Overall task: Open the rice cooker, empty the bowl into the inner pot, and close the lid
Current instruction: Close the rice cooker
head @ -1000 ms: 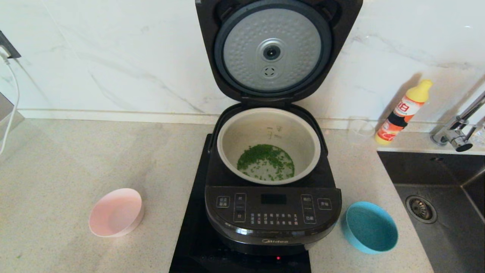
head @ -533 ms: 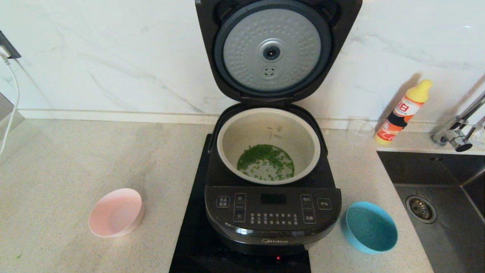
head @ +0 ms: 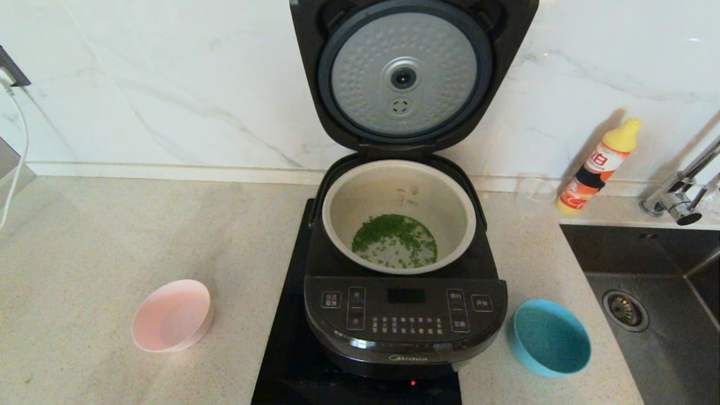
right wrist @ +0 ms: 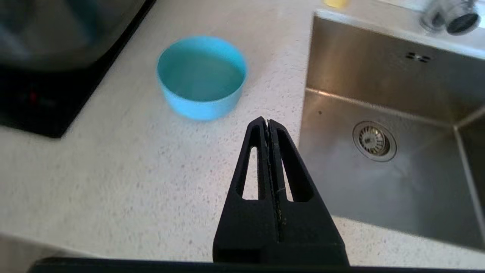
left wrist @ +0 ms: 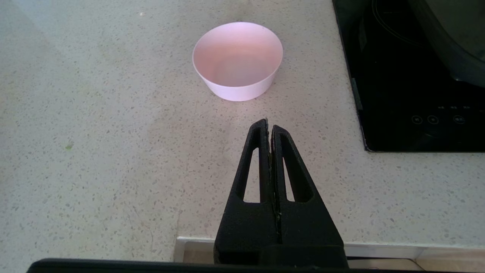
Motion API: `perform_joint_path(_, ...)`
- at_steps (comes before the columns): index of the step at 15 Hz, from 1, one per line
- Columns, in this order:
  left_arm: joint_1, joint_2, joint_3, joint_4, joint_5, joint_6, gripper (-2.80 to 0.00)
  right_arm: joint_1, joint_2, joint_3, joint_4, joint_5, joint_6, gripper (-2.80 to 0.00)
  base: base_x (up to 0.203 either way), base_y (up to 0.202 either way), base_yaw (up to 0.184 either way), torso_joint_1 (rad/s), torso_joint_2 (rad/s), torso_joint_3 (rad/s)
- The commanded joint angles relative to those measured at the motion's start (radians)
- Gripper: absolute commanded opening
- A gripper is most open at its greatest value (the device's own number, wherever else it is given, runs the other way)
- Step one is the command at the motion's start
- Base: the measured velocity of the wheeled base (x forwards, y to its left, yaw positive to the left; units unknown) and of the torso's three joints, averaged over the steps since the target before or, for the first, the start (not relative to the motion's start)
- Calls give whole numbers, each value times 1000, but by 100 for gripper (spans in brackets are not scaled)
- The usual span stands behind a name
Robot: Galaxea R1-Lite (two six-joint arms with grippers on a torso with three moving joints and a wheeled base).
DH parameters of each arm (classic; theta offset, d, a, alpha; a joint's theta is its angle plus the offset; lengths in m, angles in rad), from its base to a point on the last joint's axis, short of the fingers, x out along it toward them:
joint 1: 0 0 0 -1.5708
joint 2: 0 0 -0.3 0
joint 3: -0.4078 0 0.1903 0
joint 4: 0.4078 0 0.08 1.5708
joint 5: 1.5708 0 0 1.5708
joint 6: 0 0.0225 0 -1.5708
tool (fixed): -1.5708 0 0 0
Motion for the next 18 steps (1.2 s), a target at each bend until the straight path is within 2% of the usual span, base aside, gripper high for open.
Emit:
perform_joint_path(1, 0, 0, 0, 0, 0, -1, -280, 0, 4, -2, 7, 3, 39, -280, 0, 0, 0, 0, 0, 0)
perform_joint_path(3, 0, 0, 0, 0, 0, 0, -280, 0, 3, 7, -22, -50, 137, -280, 0, 0, 0, 0, 0, 0)
perform_joint_path(6, 0, 0, 9, -16, -3, 26, -280, 0, 1, 7, -23, -50, 137, -280, 0, 0, 0, 0, 0, 0)
perform_joint_path(7, 0, 0, 11, -23, -4, 3, -280, 0, 1, 7, -23, -50, 137, -280, 0, 0, 0, 0, 0, 0)
perform_joint_path(11, 0, 0, 6, -6, -8, 5, -280, 0, 1, 7, -23, -50, 137, -280, 0, 0, 0, 0, 0, 0)
perform_joint_path(13, 0, 4, -37, -6, -8, 5, -280, 0, 1, 7, -23, -50, 137, -280, 0, 0, 0, 0, 0, 0)
perform_joint_path(15, 0, 43, -197, -7, -25, -3, -280, 0, 1, 7, -23, -50, 137, -280, 0, 0, 0, 0, 0, 0)
perform_joint_path(18, -3, 227, -571, -2, -101, -57, -280, 0, 1, 7, -23, -50, 137, -280, 0, 0, 0, 0, 0, 0)
